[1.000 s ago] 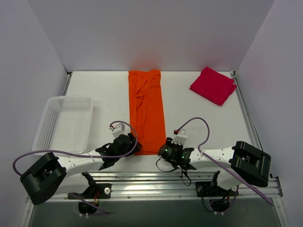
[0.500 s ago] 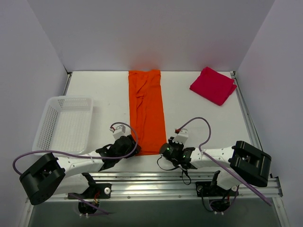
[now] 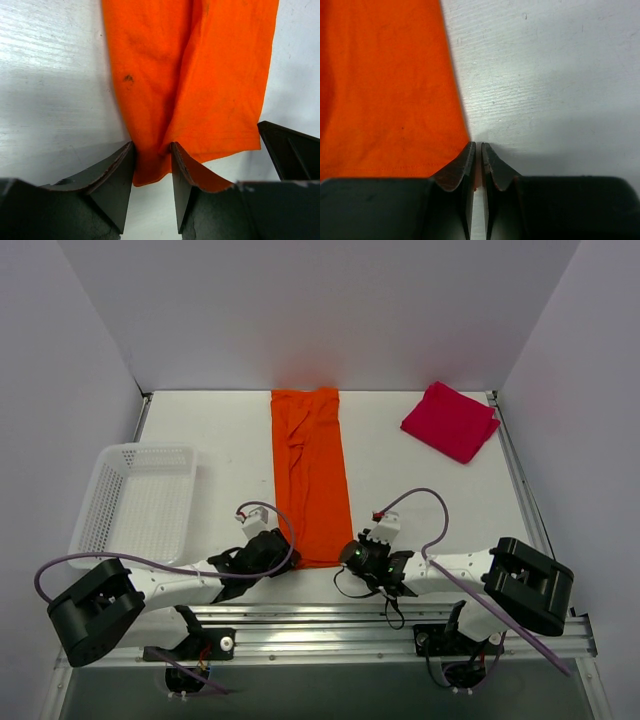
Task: Fold and stack the t-shirts
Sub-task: Grab the bottom of the folded rectangular tshirt with both arms, then fold the folded rectangular tshirt in 1/3 of the way
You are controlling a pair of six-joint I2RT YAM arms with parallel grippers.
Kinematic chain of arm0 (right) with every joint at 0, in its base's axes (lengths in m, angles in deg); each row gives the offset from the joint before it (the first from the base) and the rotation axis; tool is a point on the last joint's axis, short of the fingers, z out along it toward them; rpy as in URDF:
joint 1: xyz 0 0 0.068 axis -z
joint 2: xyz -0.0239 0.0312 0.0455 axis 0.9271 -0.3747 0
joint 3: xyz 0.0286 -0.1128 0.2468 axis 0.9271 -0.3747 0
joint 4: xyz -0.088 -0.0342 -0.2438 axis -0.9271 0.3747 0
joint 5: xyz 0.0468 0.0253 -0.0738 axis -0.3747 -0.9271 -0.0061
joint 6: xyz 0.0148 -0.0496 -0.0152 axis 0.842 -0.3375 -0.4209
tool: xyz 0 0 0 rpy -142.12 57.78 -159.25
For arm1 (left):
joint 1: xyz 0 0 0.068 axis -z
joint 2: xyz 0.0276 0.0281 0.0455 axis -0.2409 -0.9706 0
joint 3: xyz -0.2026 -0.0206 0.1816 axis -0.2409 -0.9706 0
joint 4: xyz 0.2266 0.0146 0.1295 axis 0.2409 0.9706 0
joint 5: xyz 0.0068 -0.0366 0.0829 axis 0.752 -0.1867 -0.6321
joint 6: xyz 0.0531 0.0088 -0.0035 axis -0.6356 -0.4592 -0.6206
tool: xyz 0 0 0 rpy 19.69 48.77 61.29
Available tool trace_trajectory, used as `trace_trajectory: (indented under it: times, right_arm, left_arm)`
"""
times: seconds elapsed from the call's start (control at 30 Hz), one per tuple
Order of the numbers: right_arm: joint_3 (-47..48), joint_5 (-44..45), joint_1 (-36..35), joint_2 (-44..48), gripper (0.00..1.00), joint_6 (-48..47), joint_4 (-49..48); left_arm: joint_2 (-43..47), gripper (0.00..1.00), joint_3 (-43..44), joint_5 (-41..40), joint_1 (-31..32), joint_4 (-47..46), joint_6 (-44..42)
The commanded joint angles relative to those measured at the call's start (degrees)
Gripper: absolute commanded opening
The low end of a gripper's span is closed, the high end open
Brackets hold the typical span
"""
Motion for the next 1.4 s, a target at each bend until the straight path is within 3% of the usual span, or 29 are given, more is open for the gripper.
trace_trajectory:
  times: [0.0,0.13,0.3,0.7,0.9,1.03,1.07,1.17,1.37]
  right_arm:
    - [-0.8,1.2,0.5,-0.3,0.07,0.0,-0.2]
    - [-0.6,1.1,0.5,0.4,0.34,0.4,0.3]
    - [-0.3,1.4,0.5,0.7,0.39,0.5,1.2]
    - [0.0,-2.2,0.5,-4.0,0.29,-1.1,-4.3]
    - [0.5,-3.3,0.5,-5.3,0.15,-2.2,-5.4]
    - [1.0,-2.7,0.5,-4.0,0.0,-2.6,-4.1]
    - [1.1,-2.5,0.5,-3.7,0.0,-2.7,-3.0]
    - [1.9,-1.7,0.5,-2.3,0.0,-3.1,-0.7]
    - [4.1,-1.2,0.1,3.4,0.0,-4.1,5.1]
  left_arm:
    - [-3.1,0.45,-1.2,0.7,0.7,4.5,0.0]
    - [-4.0,0.45,-1.0,0.7,0.8,3.9,0.2]
    - [-4.3,0.45,-0.8,0.6,0.8,3.8,0.2]
    - [-6.9,0.42,-0.9,0.4,1.0,2.1,0.8]
    - [-7.8,0.41,-0.9,0.5,1.3,1.5,1.3]
    - [-7.4,0.22,-0.3,0.1,1.3,2.7,1.0]
    - [-7.0,0.13,0.1,0.0,1.4,3.5,1.0]
    - [-5.9,0.03,1.9,-0.8,1.5,7.1,0.3]
    - [-0.1,0.02,4.2,-0.9,2.4,14.2,-0.1]
